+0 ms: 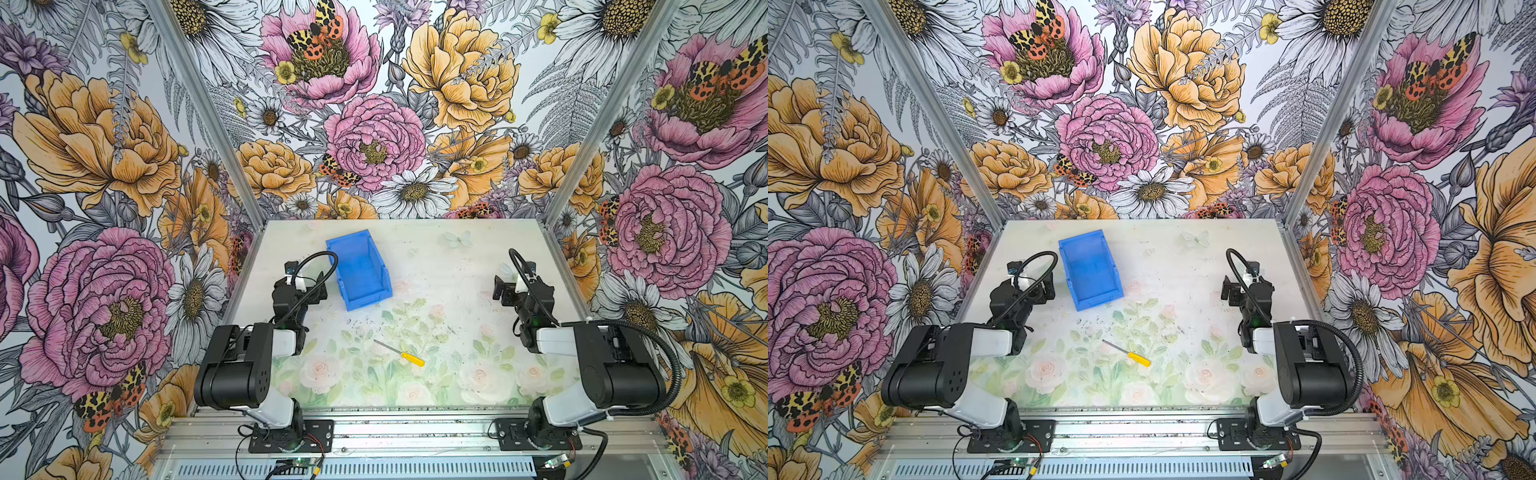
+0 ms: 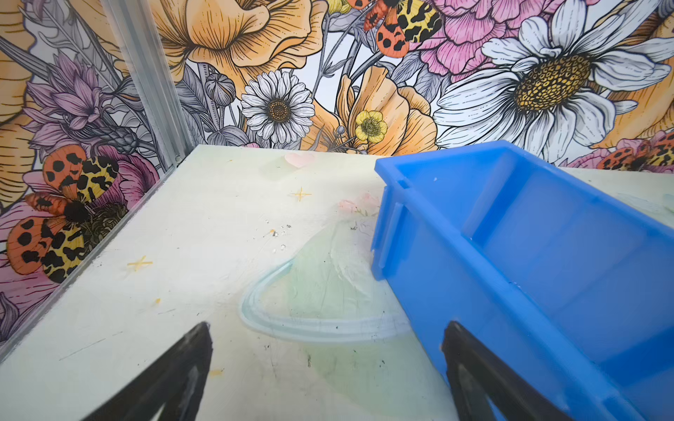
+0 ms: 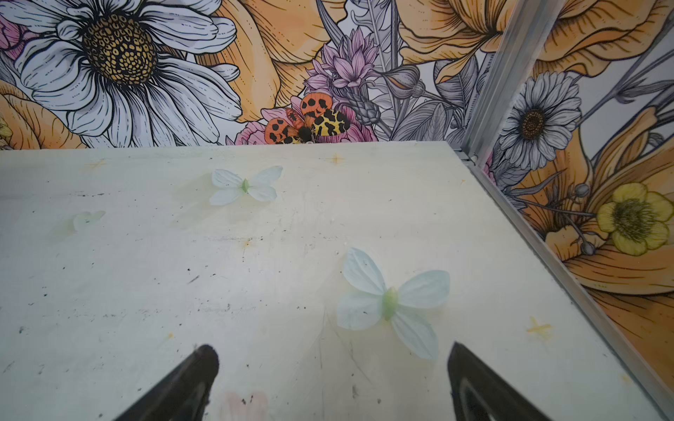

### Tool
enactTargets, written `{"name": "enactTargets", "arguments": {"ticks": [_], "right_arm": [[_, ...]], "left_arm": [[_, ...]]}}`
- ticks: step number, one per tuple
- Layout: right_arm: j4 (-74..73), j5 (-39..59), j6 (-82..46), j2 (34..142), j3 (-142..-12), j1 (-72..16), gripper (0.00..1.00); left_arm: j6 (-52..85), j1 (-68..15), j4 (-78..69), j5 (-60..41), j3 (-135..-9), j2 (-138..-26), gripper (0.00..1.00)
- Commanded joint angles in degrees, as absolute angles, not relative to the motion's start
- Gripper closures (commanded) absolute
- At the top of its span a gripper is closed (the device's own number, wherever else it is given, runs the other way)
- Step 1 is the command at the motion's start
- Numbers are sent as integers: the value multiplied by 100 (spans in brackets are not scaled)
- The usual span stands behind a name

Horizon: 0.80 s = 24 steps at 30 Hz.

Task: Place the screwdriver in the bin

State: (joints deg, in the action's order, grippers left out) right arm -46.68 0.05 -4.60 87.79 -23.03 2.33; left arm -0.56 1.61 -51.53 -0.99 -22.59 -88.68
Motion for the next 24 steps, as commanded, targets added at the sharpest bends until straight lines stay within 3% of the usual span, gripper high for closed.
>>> {"name": "enactTargets", "arguments": {"ticks": [1, 24], "right_arm": [[-4882, -18, -463, 8806, -2293, 254, 1], [-4886, -19, -461, 8813, -2294, 250, 0]], "left_arm": [[-140, 129, -5337, -31, -2171, -8877, 1], [-105, 168, -5326, -86, -2194, -8875, 2]]}}
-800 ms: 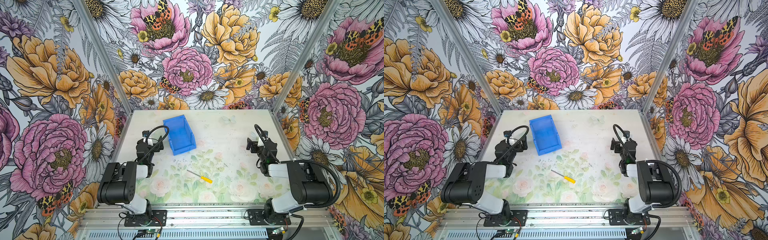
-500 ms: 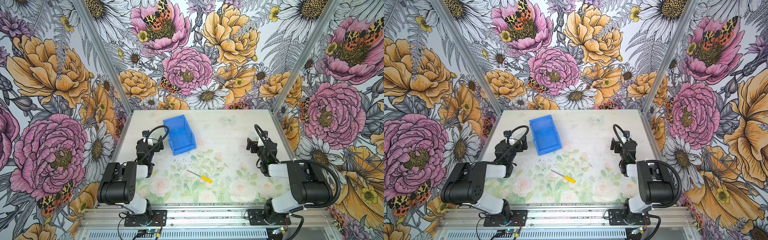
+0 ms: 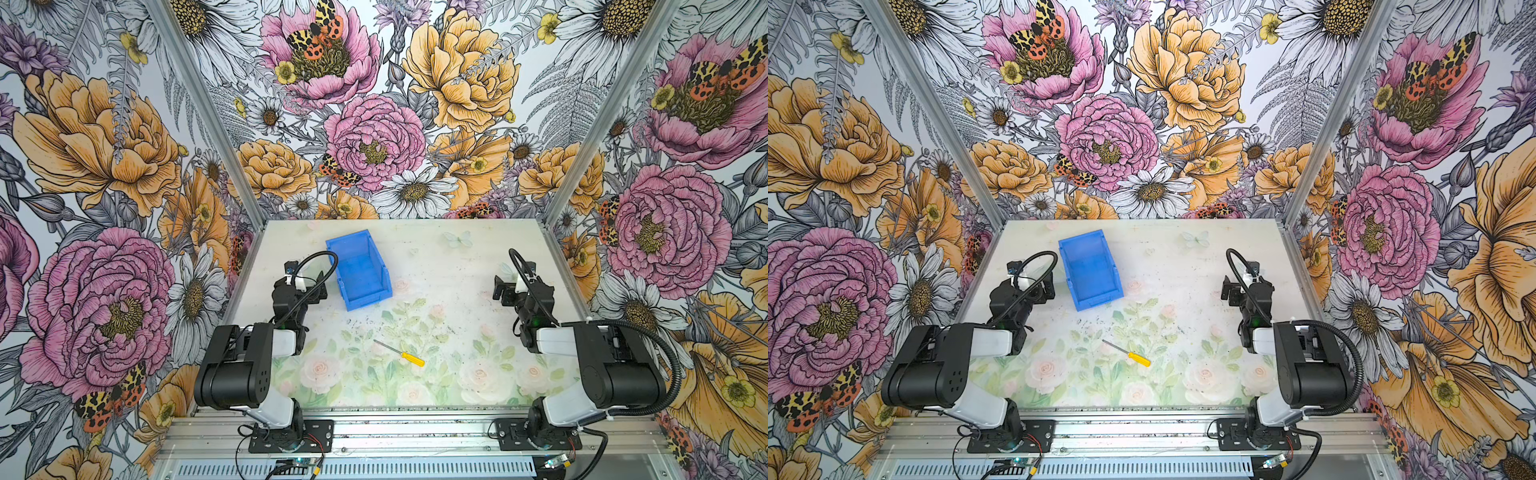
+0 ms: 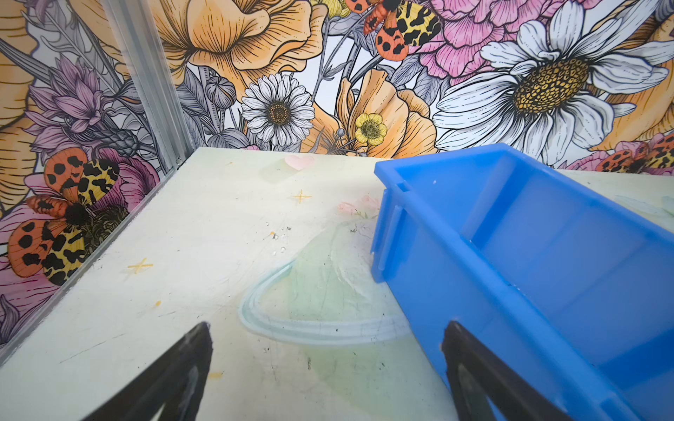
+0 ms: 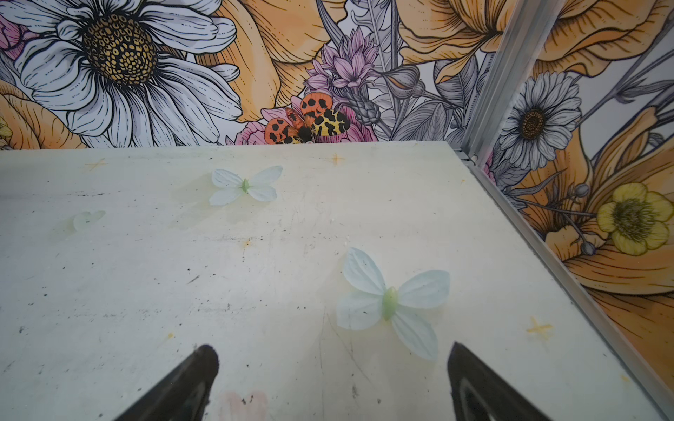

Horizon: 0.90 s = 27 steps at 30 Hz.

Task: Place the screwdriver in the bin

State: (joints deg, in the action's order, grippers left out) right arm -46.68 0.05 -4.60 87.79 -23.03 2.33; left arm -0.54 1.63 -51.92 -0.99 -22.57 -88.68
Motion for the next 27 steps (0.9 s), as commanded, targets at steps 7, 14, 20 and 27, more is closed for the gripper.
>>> {"name": "enactTargets", "arguments": {"ticks": [7, 14, 20, 27], "right_arm": [[-4887, -25, -461, 8815, -2294, 251, 0], [-4896, -18, -458, 8794, -2277, 246, 1], [-4495, -269, -513, 8674, -2427, 237, 1], [-3636, -187, -515, 8180, -2676, 214, 1]], "left_arm": [[-97, 172, -5309, -88, -2195, -8883, 1], [-96, 174, -5326, -97, -2184, -8877, 1], [-84, 200, -5186, -168, -2210, -8771, 1], [35, 268, -4495, -50, -2290, -8182, 1]]}}
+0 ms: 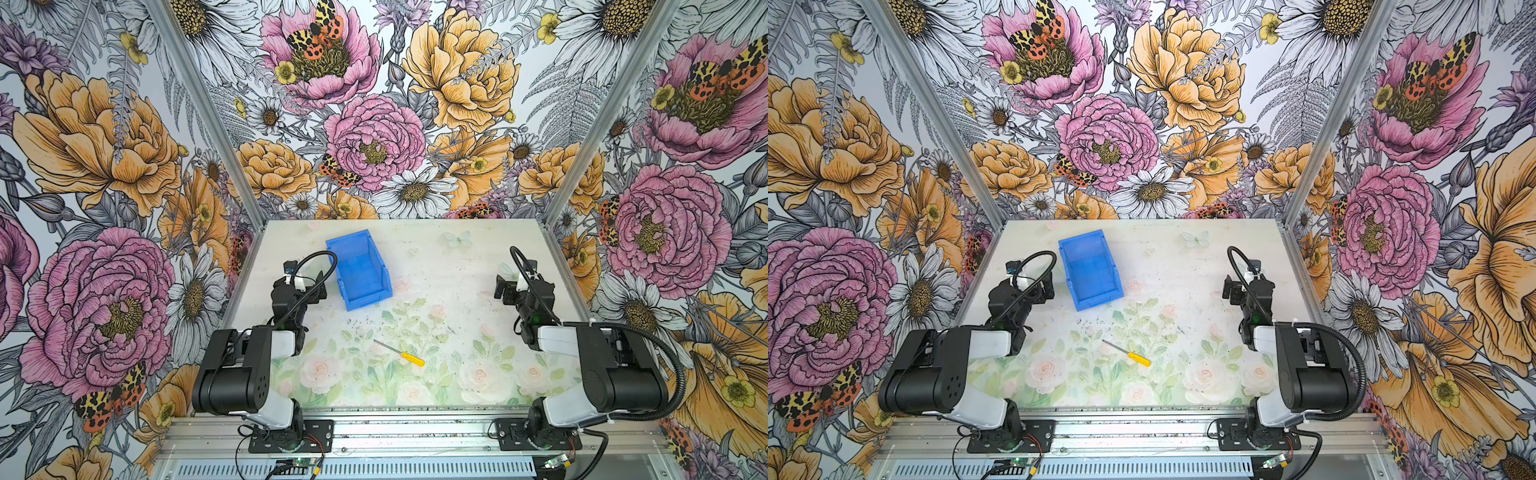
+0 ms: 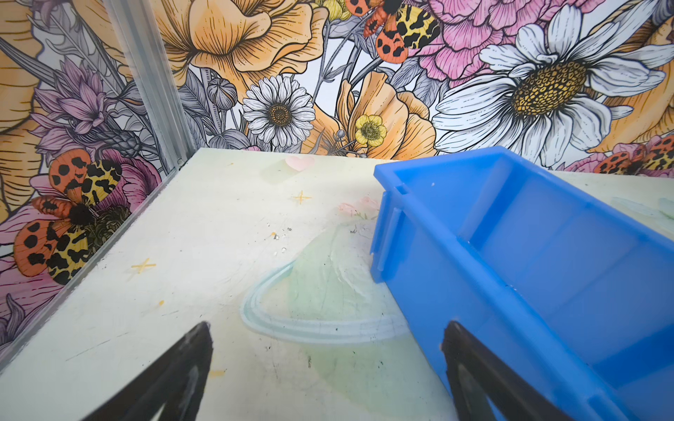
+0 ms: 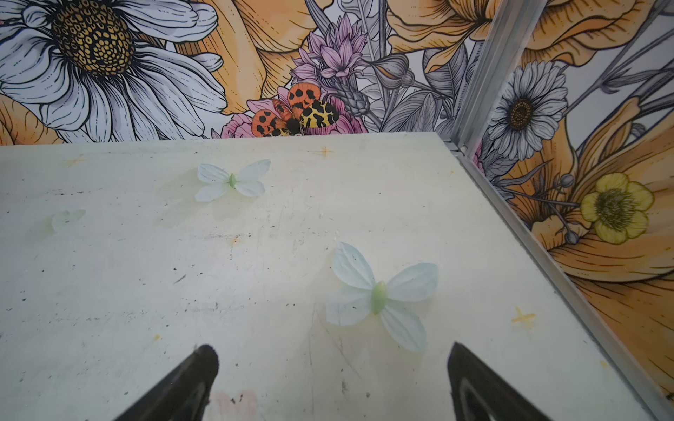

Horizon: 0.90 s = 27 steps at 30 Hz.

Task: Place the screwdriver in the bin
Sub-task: 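Reach the right gripper across toward the yellow-handled screwdriver while the left arm rises slightly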

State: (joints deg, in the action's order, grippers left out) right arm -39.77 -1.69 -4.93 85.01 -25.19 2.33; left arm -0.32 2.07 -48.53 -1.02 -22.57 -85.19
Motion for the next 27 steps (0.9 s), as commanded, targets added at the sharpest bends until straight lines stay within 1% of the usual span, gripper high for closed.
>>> {"name": "enactTargets", "arguments": {"ticks": [1, 7, 10, 12, 21, 27], "right_arm": [[-3518, -200, -526, 8066, -2673, 209, 1], [-2757, -307, -623, 7325, -2654, 169, 1], [-2252, -370, -702, 6954, -2711, 94, 1], [-1867, -451, -765, 6727, -2787, 39, 0], [212, -843, -1252, 6215, -3583, -234, 0], [1024, -589, -1631, 5826, -3941, -549, 1]], "left_arm": [[57, 281, -4295, -38, -2335, -8057, 1], [170, 300, -3355, 24, -2412, -7334, 1], [421, 280, -2336, 462, -2724, -6970, 1], [656, 290, -1681, 560, -2959, -6790, 1], [1657, 282, -64, 299, -3428, -6145, 1], [2015, 277, 918, -129, -3821, -6022, 1]]}}
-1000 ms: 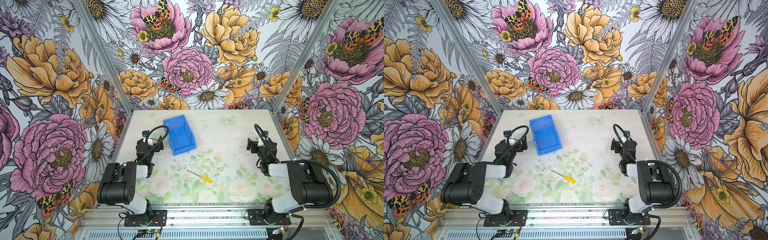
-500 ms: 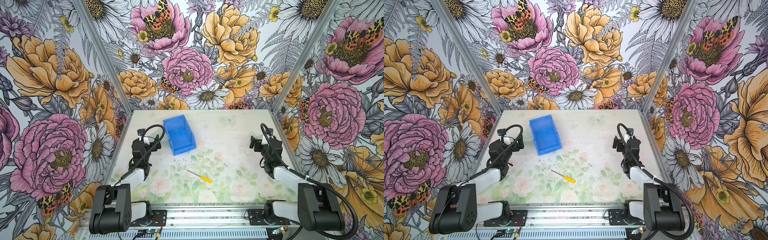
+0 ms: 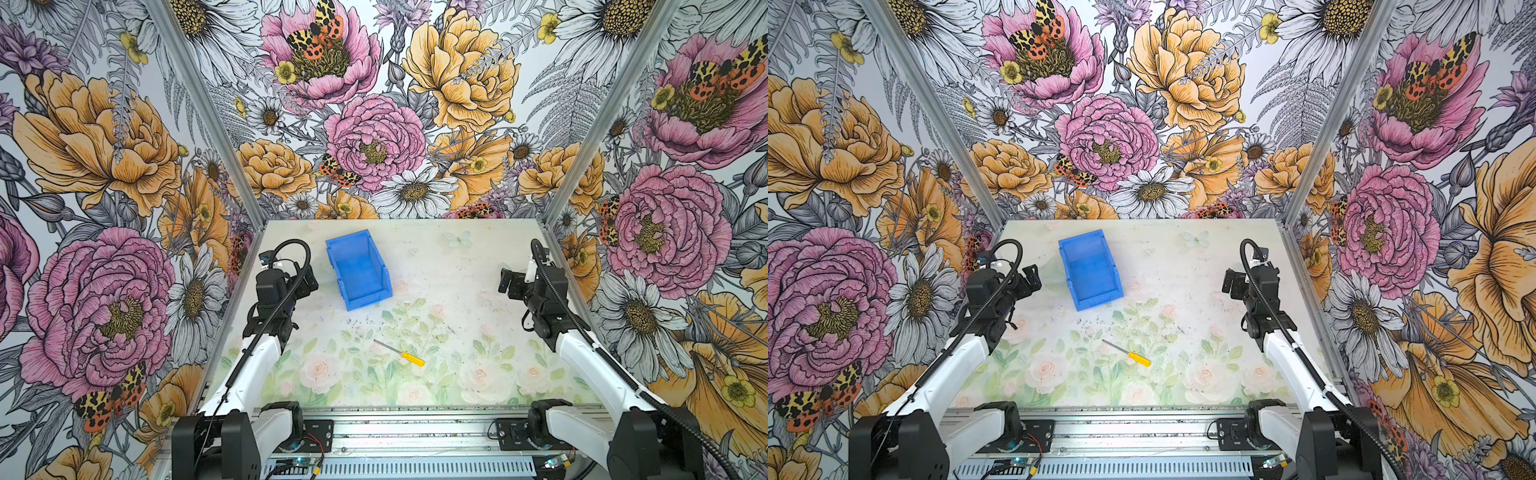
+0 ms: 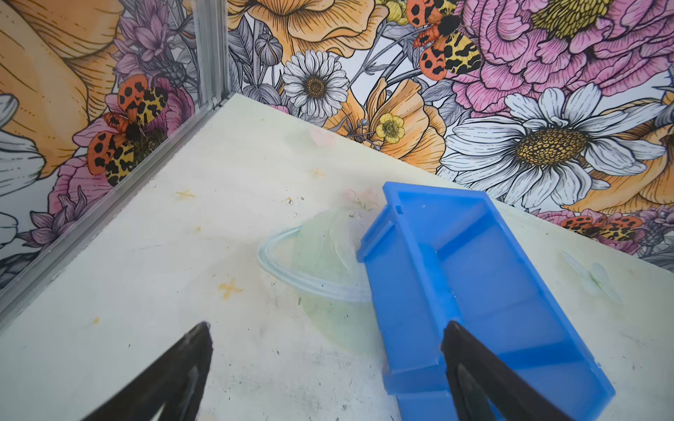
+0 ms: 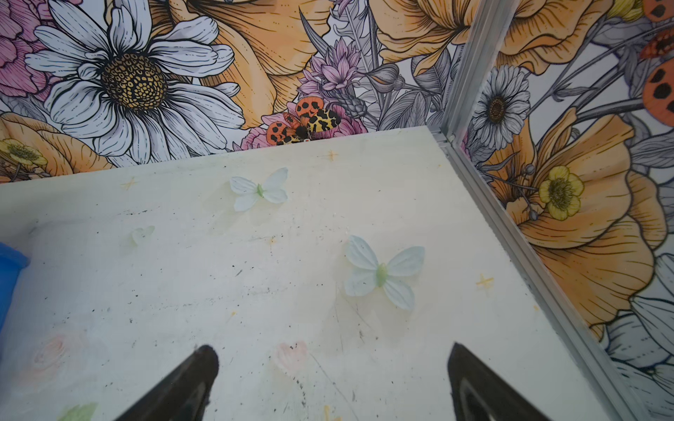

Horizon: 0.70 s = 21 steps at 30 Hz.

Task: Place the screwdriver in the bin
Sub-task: 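Reach the right gripper across toward the yellow-handled screwdriver while the left arm rises slightly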

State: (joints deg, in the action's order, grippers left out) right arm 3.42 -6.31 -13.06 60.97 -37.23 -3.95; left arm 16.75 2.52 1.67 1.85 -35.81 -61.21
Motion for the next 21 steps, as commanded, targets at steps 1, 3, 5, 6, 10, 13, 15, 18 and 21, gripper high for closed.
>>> {"name": "enactTargets", "arguments": {"ticks": [1, 3, 5, 6, 10, 13, 15, 18, 21], "right_arm": [[1108, -544, -1711, 5757, -3985, -622, 0], [1295, -492, -1853, 5681, -4075, -755, 1], [1482, -472, -1941, 5660, -4177, -920, 0], [1570, -451, -1960, 5670, -4236, -1020, 0], [1920, -424, -1999, 5832, -4540, -1456, 0], [2118, -432, -1962, 6033, -4774, -1828, 0], [2229, -463, -1916, 6193, -4927, -2101, 1], [2314, -515, -1798, 6415, -5092, -2478, 1], [2347, -456, -1675, 6650, -5234, -2860, 0]], "left_arm": [[2057, 279, 1030, -203, -3856, -6007, 1], [2141, 281, 1239, -361, -3925, -5978, 1], [2192, 276, 1410, -502, -3974, -5955, 1], [2227, 273, 1463, -573, -3990, -5942, 1], [2399, 255, 1608, -828, -4002, -5872, 1], [2525, 223, 1682, -914, -4033, -5846, 1], [2589, 194, 1730, -974, -4030, -5846, 1], [2654, 167, 1813, -1078, -4006, -5848, 1], [2656, 137, 1918, -1207, -3997, -5836, 1]]}}
